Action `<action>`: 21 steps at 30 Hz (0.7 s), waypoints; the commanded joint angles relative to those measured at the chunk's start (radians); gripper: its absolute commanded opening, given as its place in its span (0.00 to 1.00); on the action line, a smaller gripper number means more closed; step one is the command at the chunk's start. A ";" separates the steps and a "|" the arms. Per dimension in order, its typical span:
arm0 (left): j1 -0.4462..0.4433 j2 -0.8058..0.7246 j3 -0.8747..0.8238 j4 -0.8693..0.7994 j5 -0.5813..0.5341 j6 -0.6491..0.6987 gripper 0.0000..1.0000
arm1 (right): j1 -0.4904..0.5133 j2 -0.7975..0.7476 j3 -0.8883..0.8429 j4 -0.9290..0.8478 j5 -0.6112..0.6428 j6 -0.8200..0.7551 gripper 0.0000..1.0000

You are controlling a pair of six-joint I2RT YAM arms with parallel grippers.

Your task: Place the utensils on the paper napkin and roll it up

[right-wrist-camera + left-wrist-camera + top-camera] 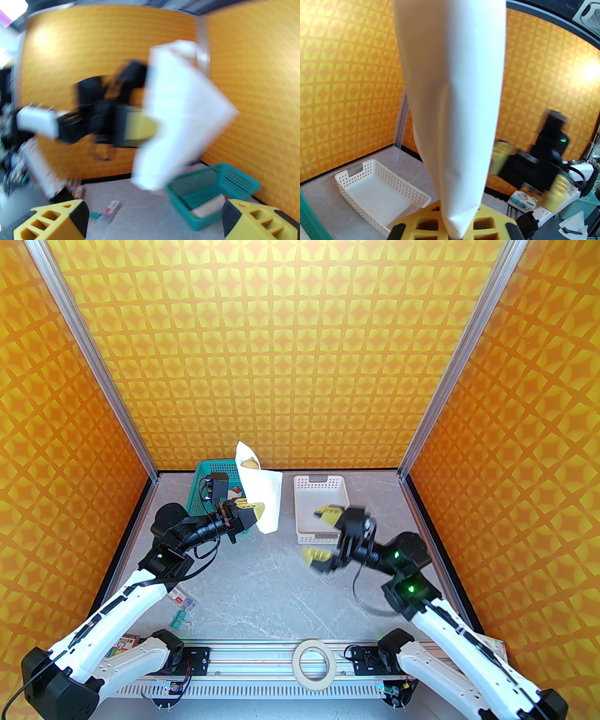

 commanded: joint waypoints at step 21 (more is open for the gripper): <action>-0.021 -0.015 -0.032 0.078 -0.005 0.037 0.00 | 0.185 0.266 0.094 0.200 0.256 -0.163 0.91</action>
